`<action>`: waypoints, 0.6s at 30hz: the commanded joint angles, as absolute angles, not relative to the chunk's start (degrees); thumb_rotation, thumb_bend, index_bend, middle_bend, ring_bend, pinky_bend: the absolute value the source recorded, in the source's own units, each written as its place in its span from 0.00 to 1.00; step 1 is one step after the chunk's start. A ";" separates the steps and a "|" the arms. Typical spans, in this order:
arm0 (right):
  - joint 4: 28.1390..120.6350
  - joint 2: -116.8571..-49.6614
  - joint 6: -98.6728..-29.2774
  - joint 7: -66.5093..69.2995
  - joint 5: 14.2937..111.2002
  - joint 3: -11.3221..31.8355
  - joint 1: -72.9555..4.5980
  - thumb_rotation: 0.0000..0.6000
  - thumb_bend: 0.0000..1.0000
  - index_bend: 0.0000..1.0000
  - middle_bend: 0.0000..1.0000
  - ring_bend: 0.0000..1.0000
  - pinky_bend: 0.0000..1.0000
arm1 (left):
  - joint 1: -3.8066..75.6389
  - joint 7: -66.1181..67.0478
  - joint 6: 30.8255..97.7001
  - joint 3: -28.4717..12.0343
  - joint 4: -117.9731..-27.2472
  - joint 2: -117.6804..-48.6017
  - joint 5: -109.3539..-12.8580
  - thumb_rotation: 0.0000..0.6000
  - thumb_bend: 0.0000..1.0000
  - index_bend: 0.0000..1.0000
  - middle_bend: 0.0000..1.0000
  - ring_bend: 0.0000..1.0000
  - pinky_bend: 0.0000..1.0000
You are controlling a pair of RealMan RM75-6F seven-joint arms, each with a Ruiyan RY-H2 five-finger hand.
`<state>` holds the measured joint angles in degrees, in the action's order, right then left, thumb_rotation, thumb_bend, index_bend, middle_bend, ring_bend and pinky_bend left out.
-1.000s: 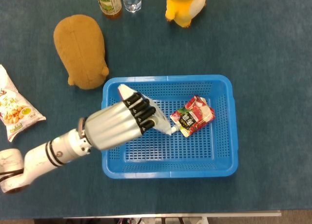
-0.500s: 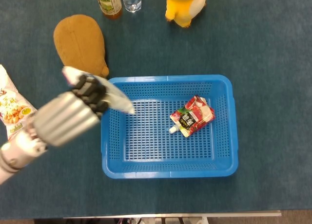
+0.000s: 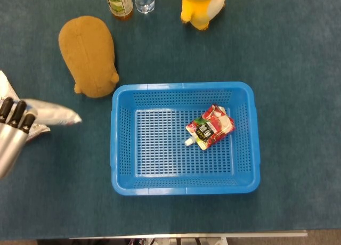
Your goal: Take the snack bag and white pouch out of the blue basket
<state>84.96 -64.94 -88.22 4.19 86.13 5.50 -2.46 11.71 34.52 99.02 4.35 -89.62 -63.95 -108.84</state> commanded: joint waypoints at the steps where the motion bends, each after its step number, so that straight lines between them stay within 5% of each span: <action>1: 85.38 -64.83 -87.90 3.63 86.09 5.56 -2.72 1.00 0.08 0.25 0.32 0.28 0.46 | 10.36 32.12 97.73 4.98 -89.18 -65.30 -106.45 1.00 0.40 0.51 0.59 0.44 0.53; 4: 86.00 -64.55 -87.80 2.87 86.12 5.59 -2.88 1.00 0.08 0.25 0.32 0.28 0.46 | 10.26 30.02 95.52 4.94 -91.24 -64.78 -104.56 1.00 0.31 0.29 0.38 0.36 0.53; 8: 86.66 -64.34 -87.72 2.17 86.01 5.59 -2.94 1.00 0.08 0.25 0.32 0.28 0.46 | 10.60 29.13 94.07 4.40 -93.23 -63.93 -104.57 1.00 0.11 0.18 0.22 0.30 0.52; 13: 87.06 -64.18 -87.59 1.70 86.06 5.50 -3.05 1.00 0.08 0.25 0.32 0.28 0.46 | 10.63 27.48 93.21 3.69 -95.47 -63.21 -104.11 1.00 0.01 0.15 0.18 0.30 0.52; 18: 88.42 -63.23 -87.86 0.54 86.42 5.53 -3.13 1.00 0.08 0.25 0.32 0.28 0.46 | 9.62 20.01 95.66 0.03 -97.69 -65.18 -98.46 1.00 0.01 0.33 0.35 0.33 0.52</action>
